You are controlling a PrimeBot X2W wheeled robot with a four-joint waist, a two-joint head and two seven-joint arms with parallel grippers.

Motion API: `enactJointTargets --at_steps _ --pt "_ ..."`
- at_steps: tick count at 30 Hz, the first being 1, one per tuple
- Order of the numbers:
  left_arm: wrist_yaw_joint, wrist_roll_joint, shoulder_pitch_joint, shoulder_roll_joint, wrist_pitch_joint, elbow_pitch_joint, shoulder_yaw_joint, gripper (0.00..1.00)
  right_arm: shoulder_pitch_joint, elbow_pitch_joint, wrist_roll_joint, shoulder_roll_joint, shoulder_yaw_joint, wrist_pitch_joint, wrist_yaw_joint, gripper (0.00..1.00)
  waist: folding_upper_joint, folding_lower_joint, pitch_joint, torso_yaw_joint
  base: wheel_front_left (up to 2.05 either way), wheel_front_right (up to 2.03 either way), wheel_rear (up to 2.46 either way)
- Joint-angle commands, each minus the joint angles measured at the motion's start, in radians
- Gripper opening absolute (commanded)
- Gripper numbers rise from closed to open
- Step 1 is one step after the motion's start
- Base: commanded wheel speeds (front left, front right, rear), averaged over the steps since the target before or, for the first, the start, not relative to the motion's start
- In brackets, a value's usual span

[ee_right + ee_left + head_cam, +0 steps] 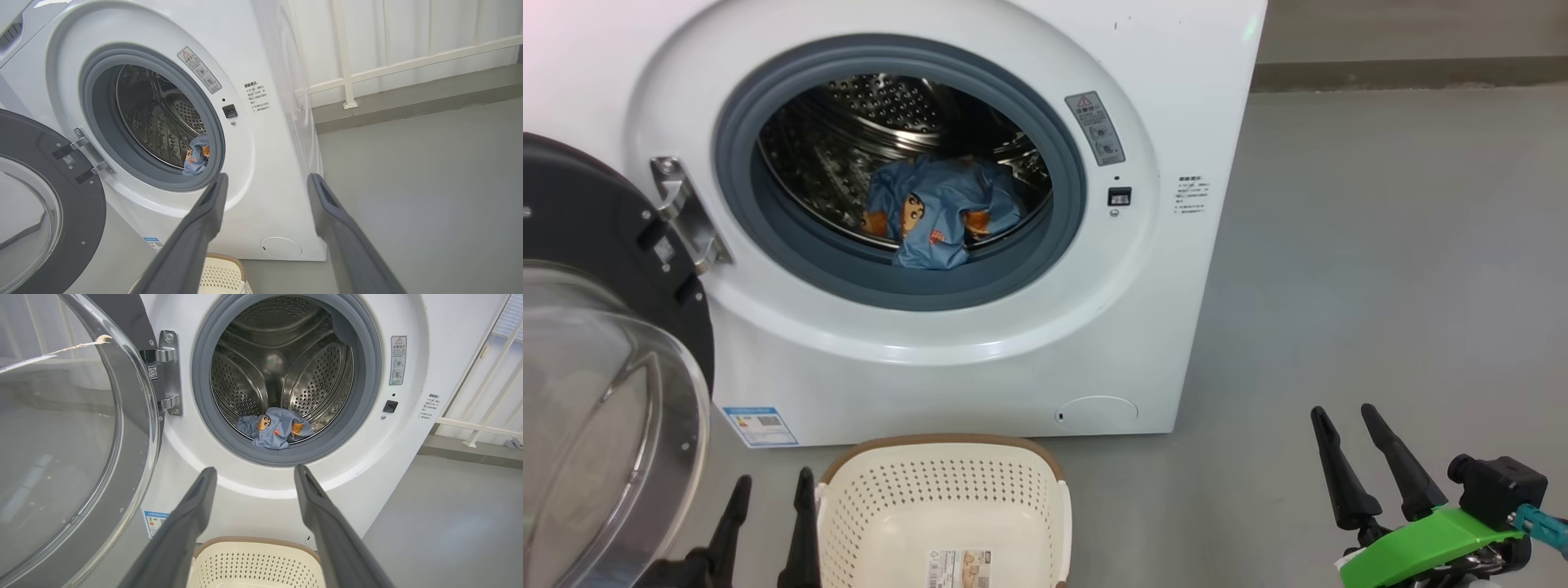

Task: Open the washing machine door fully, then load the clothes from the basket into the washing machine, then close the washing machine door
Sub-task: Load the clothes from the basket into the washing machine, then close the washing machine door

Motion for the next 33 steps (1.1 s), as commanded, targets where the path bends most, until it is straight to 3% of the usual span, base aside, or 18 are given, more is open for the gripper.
enactJointTargets --at_steps 1,13,33 --pt "0.009 0.006 -0.01 0.014 -0.01 -0.034 0.036 1.0 -0.003 -0.022 -0.01 -0.014 0.023 -0.005 0.009 1.0 0.0 0.0 -0.005 0.006 0.0 0.0 0.0" --pt "0.028 0.027 0.039 0.006 -0.02 -0.079 0.045 1.0 0.015 -0.011 -0.07 -0.006 -0.006 -0.005 0.009 1.0 0.0 0.0 -0.016 0.018 0.0 0.0 0.0" --pt "0.006 0.034 0.032 -0.005 -0.021 -0.098 0.061 1.0 0.006 -0.015 -0.091 0.006 -0.03 -0.005 0.009 1.0 0.0 0.0 -0.011 0.014 0.0 0.0 0.0"
